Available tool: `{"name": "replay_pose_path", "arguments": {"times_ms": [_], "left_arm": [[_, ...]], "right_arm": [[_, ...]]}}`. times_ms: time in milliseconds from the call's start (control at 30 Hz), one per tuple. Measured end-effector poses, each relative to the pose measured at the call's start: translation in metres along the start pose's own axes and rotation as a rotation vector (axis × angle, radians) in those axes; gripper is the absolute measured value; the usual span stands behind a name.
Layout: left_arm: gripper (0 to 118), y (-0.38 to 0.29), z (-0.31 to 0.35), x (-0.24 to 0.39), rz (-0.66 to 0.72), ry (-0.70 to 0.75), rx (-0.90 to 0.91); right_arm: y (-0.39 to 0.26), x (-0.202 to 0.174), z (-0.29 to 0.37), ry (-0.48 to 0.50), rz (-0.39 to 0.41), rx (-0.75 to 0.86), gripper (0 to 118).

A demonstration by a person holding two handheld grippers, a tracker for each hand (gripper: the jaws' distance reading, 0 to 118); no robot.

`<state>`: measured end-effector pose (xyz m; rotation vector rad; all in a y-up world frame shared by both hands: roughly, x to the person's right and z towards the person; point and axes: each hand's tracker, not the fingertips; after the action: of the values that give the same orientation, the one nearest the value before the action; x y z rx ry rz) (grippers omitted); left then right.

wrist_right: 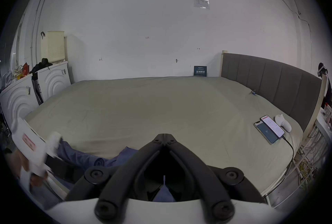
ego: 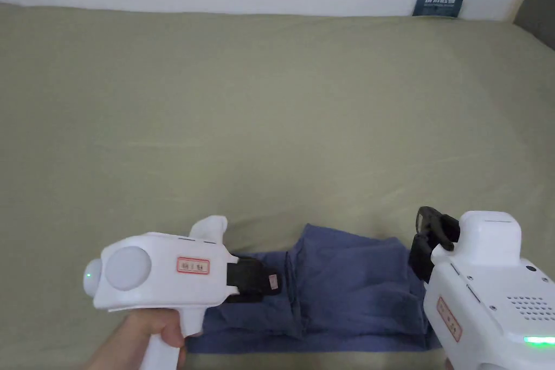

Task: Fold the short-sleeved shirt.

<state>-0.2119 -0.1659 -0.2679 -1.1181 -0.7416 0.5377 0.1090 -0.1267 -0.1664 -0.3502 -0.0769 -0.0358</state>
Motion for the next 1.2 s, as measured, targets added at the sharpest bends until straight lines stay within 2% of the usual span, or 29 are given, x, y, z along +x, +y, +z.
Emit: {"name": "replay_pose_path", "arguments": {"times_ms": [133, 233, 300, 433, 567, 633, 700, 733, 767, 800, 833, 1133, 1167, 1200], "left_arm": [[0, 0.008, 0.076, -0.025, 0.026, 0.041, 0.112], [0, 0.008, 0.107, -0.059, 0.031, 0.208, 0.114], [0, 0.002, 0.113, -0.069, 0.049, 0.26, 0.074], [0, -0.001, 0.113, -0.091, 0.088, 0.208, 0.004], [3, -0.001, 0.103, -0.101, 0.13, 0.149, -0.006], [10, 0.0, 0.096, -0.106, 0.168, 0.109, -0.005], [22, 0.003, 0.092, -0.112, 0.179, 0.079, -0.022], [22, 0.003, 0.089, -0.113, 0.177, 0.086, -0.032], [48, 0.001, 0.086, -0.113, 0.175, 0.081, -0.036], [98, 0.0, 0.081, -0.114, 0.175, 0.065, -0.051], [118, 0.0, 0.079, -0.119, 0.184, 0.062, -0.062], [116, -0.002, 0.05, -0.121, 0.283, -0.079, -0.008], [109, -0.003, 0.048, -0.116, 0.277, -0.076, -0.007], [79, -0.004, 0.047, -0.111, 0.254, -0.05, -0.004]], "right_arm": [[0.004, -0.006, -0.002, 0.006, 0.008, 0.021, 0], [0.005, -0.011, -0.004, 0.009, 0.019, 0.034, 0], [0.005, -0.014, -0.002, 0.005, 0.025, 0.054, 0], [0.006, -0.023, 0.002, -0.015, 0.079, 0.117, 0], [0.009, -0.029, 0.006, -0.019, 0.089, 0.145, 0], [0.011, -0.03, 0.007, -0.021, 0.087, 0.155, 0], [0.013, -0.03, 0.007, -0.019, 0.087, 0.154, 0], [0.013, -0.031, 0.007, -0.023, 0.086, 0.155, 0], [0.014, -0.03, 0.008, -0.022, 0.083, 0.154, 0], [0.015, -0.03, 0.008, -0.019, 0.079, 0.152, 0], [0.015, -0.03, 0.008, -0.019, 0.076, 0.15, 0], [0.017, -0.028, 0.004, -0.014, 0.052, 0.136, 0], [0.018, -0.027, 0.005, -0.013, 0.047, 0.135, 0], [0.019, -0.026, 0.006, -0.014, 0.047, 0.137, 0]]}}
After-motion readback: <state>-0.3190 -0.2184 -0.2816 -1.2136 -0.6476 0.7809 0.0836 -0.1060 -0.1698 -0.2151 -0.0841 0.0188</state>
